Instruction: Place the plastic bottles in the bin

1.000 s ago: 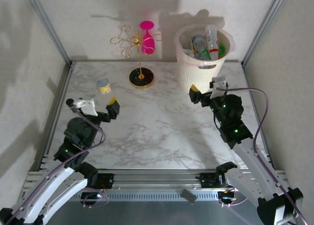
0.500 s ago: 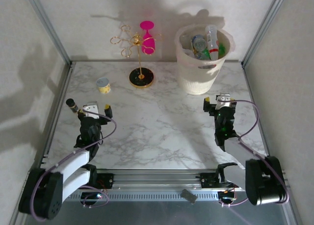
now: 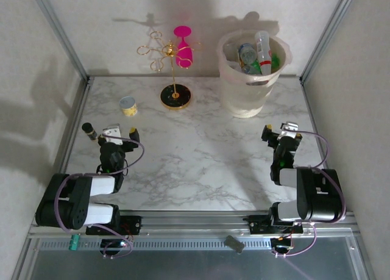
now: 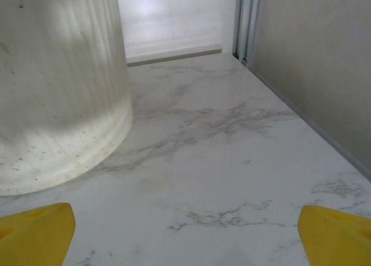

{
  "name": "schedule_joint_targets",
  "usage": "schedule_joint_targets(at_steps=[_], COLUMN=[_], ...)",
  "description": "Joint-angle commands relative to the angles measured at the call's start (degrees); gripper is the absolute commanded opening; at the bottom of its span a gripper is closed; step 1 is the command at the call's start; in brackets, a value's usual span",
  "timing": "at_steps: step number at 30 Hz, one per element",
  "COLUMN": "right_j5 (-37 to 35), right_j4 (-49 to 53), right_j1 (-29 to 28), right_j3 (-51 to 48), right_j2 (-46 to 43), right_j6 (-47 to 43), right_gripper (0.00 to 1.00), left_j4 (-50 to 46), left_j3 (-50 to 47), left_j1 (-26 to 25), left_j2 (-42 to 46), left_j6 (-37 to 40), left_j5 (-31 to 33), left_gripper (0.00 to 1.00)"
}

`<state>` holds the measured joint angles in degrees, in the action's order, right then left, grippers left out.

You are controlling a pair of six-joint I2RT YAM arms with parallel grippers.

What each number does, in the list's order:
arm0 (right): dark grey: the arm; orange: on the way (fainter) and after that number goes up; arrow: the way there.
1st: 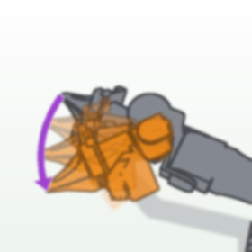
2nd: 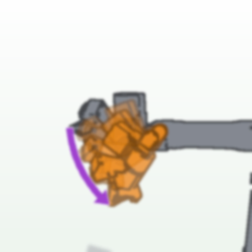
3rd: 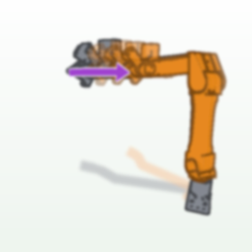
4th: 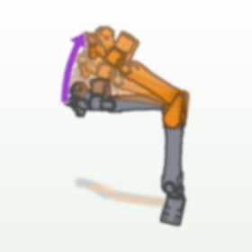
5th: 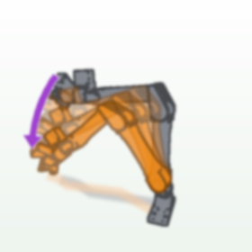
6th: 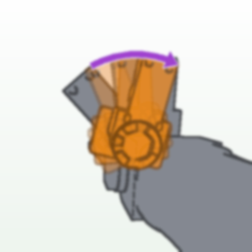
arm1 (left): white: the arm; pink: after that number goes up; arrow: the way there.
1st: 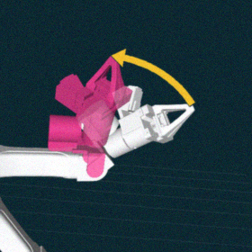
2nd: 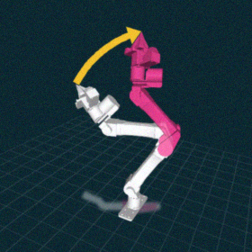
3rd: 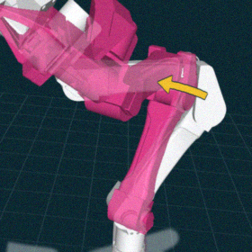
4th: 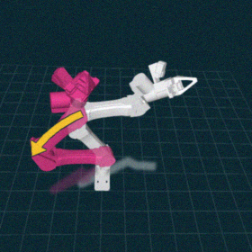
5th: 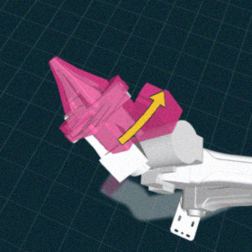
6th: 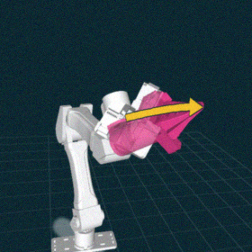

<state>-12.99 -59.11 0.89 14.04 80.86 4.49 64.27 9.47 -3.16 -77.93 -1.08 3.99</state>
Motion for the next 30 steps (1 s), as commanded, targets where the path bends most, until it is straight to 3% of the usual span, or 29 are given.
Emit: schedule_joint_targets(at_steps=[1,5,7,9,14,19,25,30], right_j5=[2.8,6.9,8.4,8.3,7.9,13.4,4.7,8.0], right_j4=[-5.5,-9.1,-18.0,-14.5,-14.7,-19.2,-20.0,-14.4], right_j1=[0.4,-0.5,-0.8,-0.9,-1.3,-1.9,-5.1,-1.9], right_j3=[0.1,1.4,-2.8,-1.8,-1.7,-4.3,-4.2,-1.4], right_j2=[2.7,5.2,7.9,7.2,7.4,7.1,7.6,7.6], right_j6=[2.1,-0.6,-1.7,-1.7,-2.2,-5.0,-5.8,-3.0], right_gripper=[0.99,0.99,0.99,0.99,0.99,0.99,0.99,0.99], left_j4=[11.1,23.8,14.9,9.4,8.7,9.2,9.0,9.3], left_j3=[-0.3,-3.0,0.4,3.2,3.9,3.7,3.8,3.6], left_j1=[0.4,0.5,0.4,0.4,0.7,0.3,0.0,-0.6], left_j2=[-3.8,-11.1,-9.7,-9.9,-10.2,-10.3,-10.3,-10.3], left_j6=[-2.7,-3.2,-1.0,-1.4,-2.4,-2.3,-2.2,-2.4], left_j5=[0.1,1.4,-2.9,-3.5,-0.8,-0.3,0.3,4.0], left_gripper=[0.99,0.99,0.99,0.99,0.99,0.99,1.00,0.99])
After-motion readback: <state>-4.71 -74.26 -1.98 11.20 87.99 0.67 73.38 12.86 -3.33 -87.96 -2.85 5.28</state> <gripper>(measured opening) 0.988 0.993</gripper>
